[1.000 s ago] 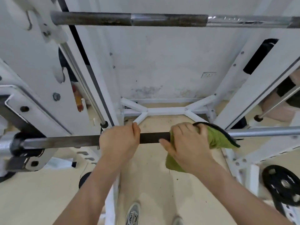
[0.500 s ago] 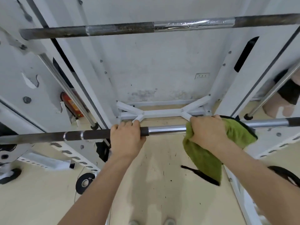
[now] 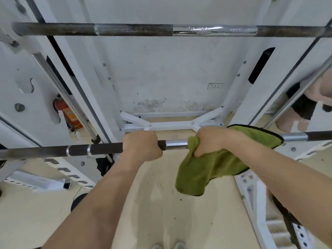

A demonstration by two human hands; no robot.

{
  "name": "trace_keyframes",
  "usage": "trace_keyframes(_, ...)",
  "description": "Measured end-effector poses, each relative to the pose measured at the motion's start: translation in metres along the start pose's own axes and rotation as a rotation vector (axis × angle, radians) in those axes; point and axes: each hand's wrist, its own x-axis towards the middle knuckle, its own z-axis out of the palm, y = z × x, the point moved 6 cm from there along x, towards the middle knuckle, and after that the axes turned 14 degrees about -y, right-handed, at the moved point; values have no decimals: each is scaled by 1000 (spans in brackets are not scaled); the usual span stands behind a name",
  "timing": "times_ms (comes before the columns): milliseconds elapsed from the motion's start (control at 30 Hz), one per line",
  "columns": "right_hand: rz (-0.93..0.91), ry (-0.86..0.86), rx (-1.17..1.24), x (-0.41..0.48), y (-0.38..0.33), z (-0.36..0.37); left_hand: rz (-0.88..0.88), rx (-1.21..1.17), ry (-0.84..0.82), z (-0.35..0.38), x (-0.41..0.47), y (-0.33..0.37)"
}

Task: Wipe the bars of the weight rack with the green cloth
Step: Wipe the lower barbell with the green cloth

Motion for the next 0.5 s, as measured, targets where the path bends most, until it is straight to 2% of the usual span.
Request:
trace_keyframes(33,79,41,-27,-5,14,1,16,-10,-68,-1,3,1)
trace_keyframes(133,193,364,-262,-14,13,6,73,-33,-199,-2,8,3)
trace_keyframes(233,100,487,-257,-3,-35,6,121,-1,-55,-1,6,5)
trace_keyframes(333,-59,332,-197,23,-73,1,120,111,226,2,-9,6)
trace_keyframes(433,-175,10,-44,34,-79,-7,131,140,504,5,-24,8)
trace_keyframes(500,-222,-239,184,29,-76,-7,149,128,583,17,-25,5)
